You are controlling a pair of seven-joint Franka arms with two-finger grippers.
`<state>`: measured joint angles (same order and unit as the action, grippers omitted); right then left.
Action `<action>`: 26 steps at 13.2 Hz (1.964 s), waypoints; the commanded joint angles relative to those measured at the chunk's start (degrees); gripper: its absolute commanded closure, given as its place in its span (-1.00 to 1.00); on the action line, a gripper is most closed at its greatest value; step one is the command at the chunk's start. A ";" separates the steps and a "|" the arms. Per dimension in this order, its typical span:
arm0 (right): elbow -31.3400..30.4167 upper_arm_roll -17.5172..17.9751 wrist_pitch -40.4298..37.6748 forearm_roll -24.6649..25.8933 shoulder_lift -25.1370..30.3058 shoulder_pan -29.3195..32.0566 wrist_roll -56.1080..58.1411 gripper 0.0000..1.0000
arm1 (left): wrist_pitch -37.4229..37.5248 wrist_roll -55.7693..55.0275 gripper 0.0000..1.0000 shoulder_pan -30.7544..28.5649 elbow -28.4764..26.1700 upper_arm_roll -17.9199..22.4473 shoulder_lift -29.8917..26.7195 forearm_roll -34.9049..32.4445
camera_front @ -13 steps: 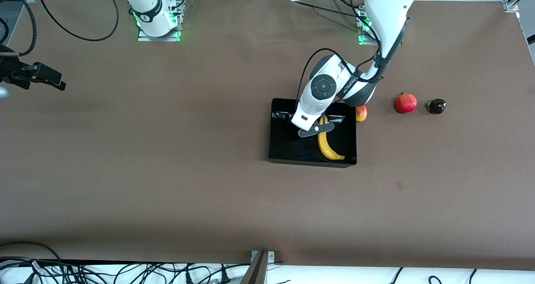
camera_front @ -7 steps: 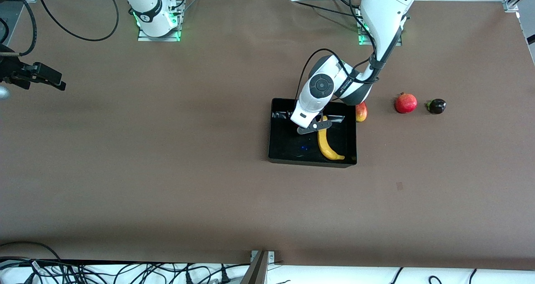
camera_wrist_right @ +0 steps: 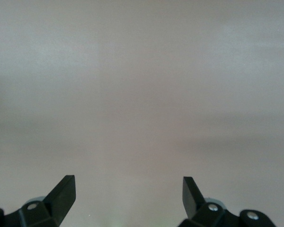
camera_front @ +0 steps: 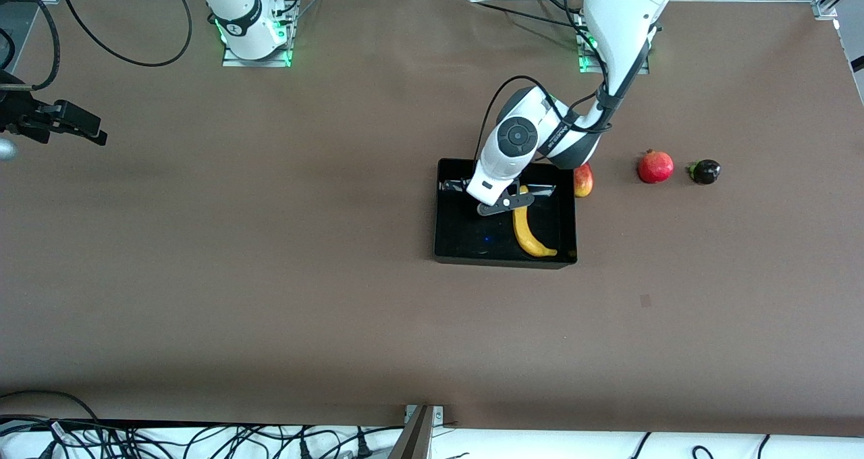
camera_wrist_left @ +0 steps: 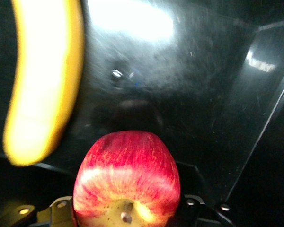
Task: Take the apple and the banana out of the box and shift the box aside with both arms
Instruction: 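Lower the left gripper and close it on the red apple, then lift the apple out of the tray and set it on the table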
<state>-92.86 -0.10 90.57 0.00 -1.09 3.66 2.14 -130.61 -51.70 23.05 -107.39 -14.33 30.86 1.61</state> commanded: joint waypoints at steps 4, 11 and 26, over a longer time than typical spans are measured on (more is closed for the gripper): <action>0.22 -0.26 -0.66 -0.09 0.21 -0.40 -0.65 -1.00 | 15.65 13.33 1.00 -13.87 7.99 -0.61 -6.95 0.76; 0.13 -0.26 -0.66 -0.09 0.21 -0.40 -0.65 -1.00 | 11.54 49.02 1.00 -26.91 9.31 8.16 -2.22 -4.77; 0.22 -0.17 -0.66 -0.18 0.21 -0.40 -0.65 -1.00 | -7.65 51.00 0.76 -28.94 9.05 12.05 8.43 -11.45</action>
<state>-92.86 -0.09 90.54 0.00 -1.09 3.58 2.14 -139.31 0.55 -5.95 -98.84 -2.67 40.25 -8.95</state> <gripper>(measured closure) 0.000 0.352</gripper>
